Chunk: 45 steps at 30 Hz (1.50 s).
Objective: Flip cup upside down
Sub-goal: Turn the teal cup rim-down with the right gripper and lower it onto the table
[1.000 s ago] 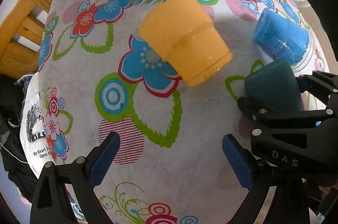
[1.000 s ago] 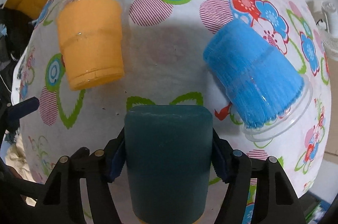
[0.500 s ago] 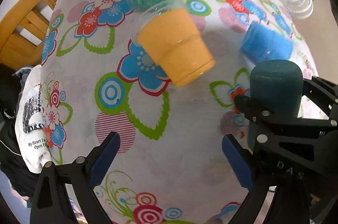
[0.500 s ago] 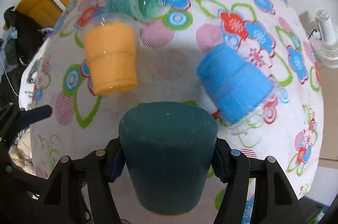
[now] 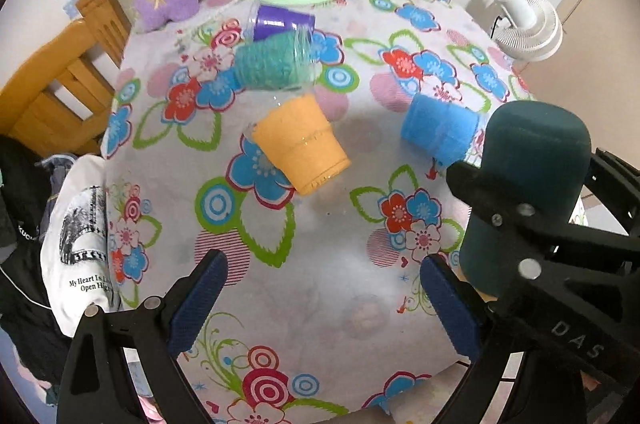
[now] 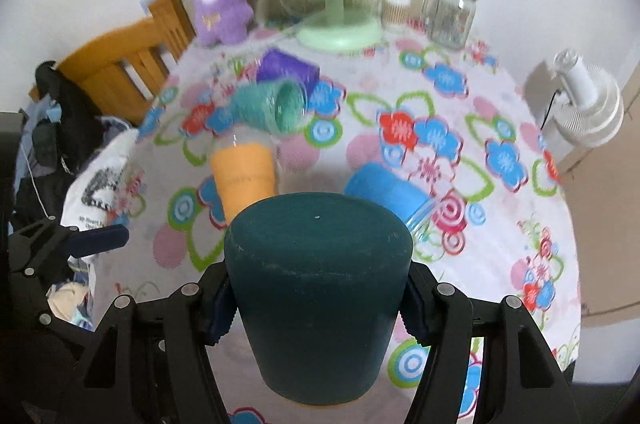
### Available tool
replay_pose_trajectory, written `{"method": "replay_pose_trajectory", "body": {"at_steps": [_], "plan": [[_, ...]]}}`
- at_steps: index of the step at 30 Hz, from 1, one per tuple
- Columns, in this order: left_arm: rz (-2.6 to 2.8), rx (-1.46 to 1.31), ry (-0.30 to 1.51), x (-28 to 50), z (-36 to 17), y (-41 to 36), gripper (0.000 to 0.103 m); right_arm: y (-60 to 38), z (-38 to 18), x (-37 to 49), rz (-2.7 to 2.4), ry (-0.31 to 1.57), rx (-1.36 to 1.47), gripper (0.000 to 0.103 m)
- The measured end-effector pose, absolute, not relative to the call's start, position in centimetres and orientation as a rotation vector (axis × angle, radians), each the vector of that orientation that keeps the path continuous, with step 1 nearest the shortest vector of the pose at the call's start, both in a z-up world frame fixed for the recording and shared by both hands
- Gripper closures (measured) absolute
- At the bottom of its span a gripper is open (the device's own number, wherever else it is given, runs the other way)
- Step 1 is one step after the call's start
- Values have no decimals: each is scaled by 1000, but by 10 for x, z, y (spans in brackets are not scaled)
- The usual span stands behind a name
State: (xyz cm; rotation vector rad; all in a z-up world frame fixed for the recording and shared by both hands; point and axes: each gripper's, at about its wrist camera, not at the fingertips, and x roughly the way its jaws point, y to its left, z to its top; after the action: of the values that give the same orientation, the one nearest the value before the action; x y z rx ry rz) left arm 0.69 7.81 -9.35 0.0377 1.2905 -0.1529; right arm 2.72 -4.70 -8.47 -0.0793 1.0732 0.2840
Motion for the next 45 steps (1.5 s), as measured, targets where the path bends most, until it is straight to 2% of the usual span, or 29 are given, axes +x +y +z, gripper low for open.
{"method": "replay_pose_trajectory", "body": {"at_steps": [9, 19, 30, 34, 45], "plan": [[-152, -46, 1224, -4, -74, 76, 5, -75, -67, 10, 291, 900, -77, 35], [-77, -102, 1202, -6, -88, 81, 5, -87, -77, -8, 342, 719, -122, 35], [32, -132, 1182, -6, -125, 96, 5, -79, -129, 0, 389, 690, -93, 34], [70, -146, 1185, -12, -138, 107, 5, -63, -144, -2, 415, 621, -154, 34], [92, -119, 1222, -17, -158, 117, 5, -35, -178, 5, 384, 642, -244, 34]]}}
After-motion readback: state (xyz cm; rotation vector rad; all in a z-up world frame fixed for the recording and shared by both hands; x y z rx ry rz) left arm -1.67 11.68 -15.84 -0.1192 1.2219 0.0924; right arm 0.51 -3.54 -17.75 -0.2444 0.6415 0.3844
